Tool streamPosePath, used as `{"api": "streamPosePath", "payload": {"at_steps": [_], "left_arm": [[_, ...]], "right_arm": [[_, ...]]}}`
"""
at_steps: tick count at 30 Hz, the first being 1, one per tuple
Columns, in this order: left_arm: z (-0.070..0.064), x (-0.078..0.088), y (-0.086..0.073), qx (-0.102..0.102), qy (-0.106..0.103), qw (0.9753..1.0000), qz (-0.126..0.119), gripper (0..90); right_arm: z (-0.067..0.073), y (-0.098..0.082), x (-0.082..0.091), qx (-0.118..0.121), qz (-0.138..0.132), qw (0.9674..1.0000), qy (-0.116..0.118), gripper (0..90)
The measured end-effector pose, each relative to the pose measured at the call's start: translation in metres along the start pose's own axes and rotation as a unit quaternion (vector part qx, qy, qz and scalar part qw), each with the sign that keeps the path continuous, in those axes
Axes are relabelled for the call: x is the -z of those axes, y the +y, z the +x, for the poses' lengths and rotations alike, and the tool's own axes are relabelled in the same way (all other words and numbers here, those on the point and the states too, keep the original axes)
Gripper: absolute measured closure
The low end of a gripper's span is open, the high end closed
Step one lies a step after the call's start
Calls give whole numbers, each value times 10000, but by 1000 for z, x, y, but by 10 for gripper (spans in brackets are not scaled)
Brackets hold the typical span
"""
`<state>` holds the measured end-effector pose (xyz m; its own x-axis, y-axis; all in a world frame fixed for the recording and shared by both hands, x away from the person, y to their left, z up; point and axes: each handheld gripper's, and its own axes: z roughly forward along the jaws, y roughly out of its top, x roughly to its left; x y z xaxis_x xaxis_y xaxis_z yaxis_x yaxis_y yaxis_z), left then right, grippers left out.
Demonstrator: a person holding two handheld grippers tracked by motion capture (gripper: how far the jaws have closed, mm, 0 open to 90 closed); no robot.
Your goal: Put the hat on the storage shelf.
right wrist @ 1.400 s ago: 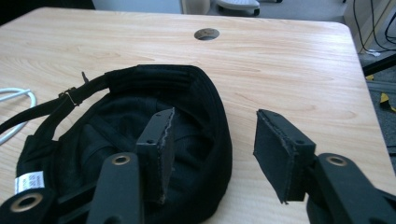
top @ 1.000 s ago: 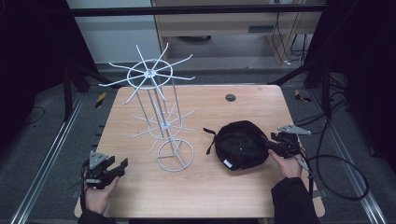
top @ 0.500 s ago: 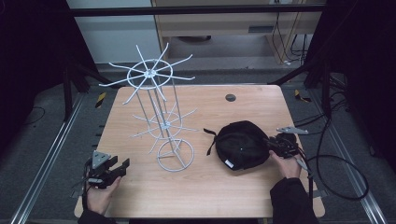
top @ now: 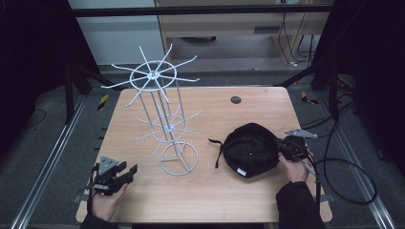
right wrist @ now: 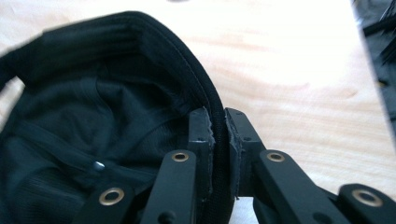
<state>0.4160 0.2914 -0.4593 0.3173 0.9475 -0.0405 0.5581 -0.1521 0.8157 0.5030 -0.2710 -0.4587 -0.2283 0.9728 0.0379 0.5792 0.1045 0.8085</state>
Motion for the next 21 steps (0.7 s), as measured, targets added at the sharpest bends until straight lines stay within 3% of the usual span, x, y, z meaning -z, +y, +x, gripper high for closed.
{"api": "streamPosePath", "payload": {"at_steps": [2, 4, 6, 14, 21], "left_arm": [[-3, 0, 0, -13, -60, 10000, 11, 530], [-7, 1, -1, -23, -118, 9999, 25, 533], [-13, 2, -1, -132, -179, 9997, 32, 533], [-36, 1, -5, -374, -420, 9983, 131, 532], [-62, 0, -5, -582, -734, 9955, 154, 530]], "right_arm": [[2, 5, 12, 18, -353, 9993, -71, 821], [2, 5, 15, 30, -428, 9990, -92, 821], [3, 7, 26, 77, -736, 9972, -124, 820], [5, 10, 38, 156, -983, 9950, -70, 819], [11, 14, 46, 311, -1213, 9921, 4, 820]]}}
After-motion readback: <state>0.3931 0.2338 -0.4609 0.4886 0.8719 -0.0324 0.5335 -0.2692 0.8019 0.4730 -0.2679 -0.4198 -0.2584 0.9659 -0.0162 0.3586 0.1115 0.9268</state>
